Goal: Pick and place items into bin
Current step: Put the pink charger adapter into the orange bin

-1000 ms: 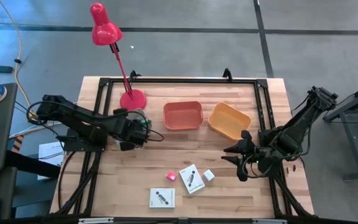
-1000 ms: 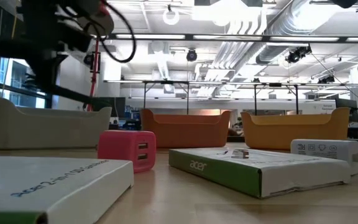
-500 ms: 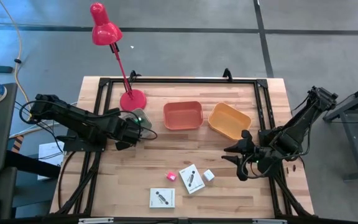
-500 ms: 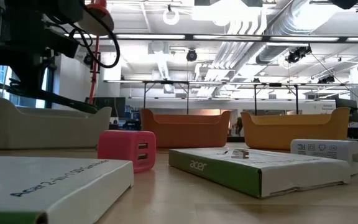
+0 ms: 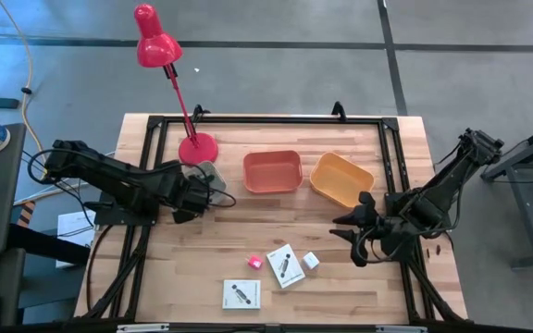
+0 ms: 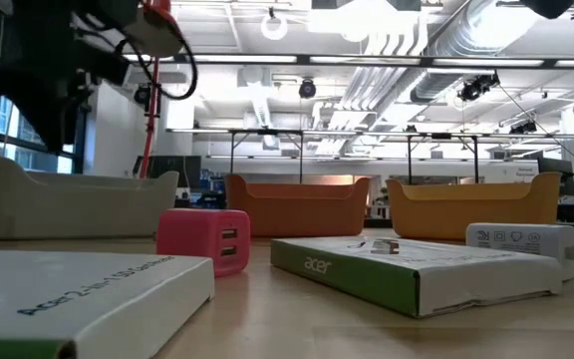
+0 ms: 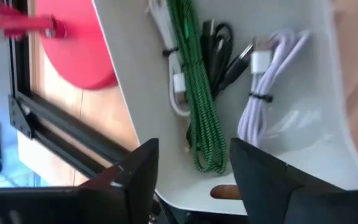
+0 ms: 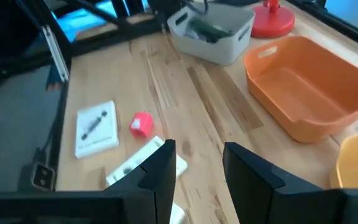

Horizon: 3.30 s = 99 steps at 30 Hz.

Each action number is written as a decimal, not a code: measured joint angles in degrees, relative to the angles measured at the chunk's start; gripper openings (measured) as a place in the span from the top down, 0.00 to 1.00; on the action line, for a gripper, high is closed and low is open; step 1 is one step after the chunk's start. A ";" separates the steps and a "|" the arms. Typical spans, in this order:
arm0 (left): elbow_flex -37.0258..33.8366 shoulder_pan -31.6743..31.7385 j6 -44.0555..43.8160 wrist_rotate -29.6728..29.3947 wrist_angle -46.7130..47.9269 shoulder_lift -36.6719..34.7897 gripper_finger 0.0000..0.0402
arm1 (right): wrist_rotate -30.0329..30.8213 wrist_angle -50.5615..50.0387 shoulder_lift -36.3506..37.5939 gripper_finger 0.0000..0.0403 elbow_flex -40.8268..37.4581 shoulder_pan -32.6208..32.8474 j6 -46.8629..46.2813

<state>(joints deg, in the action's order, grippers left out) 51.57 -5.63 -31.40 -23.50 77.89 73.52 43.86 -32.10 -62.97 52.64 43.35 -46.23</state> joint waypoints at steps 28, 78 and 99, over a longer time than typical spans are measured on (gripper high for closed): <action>12.00 -7.79 40.73 17.42 -45.80 9.00 0.64 | -13.85 -11.23 -10.31 0.69 -2.89 1.03 -14.55; 12.00 -12.24 41.48 17.25 -62.34 32.57 0.40 | -14.09 -4.08 -16.07 0.69 -2.93 5.18 -18.09; 12.14 -10.10 39.67 23.39 -66.09 34.64 0.48 | -12.45 -5.01 -16.05 0.69 -2.93 5.18 -17.83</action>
<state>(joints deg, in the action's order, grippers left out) 63.71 -15.73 8.27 -0.11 11.80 108.16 31.41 -37.12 -79.02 49.71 48.53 -64.06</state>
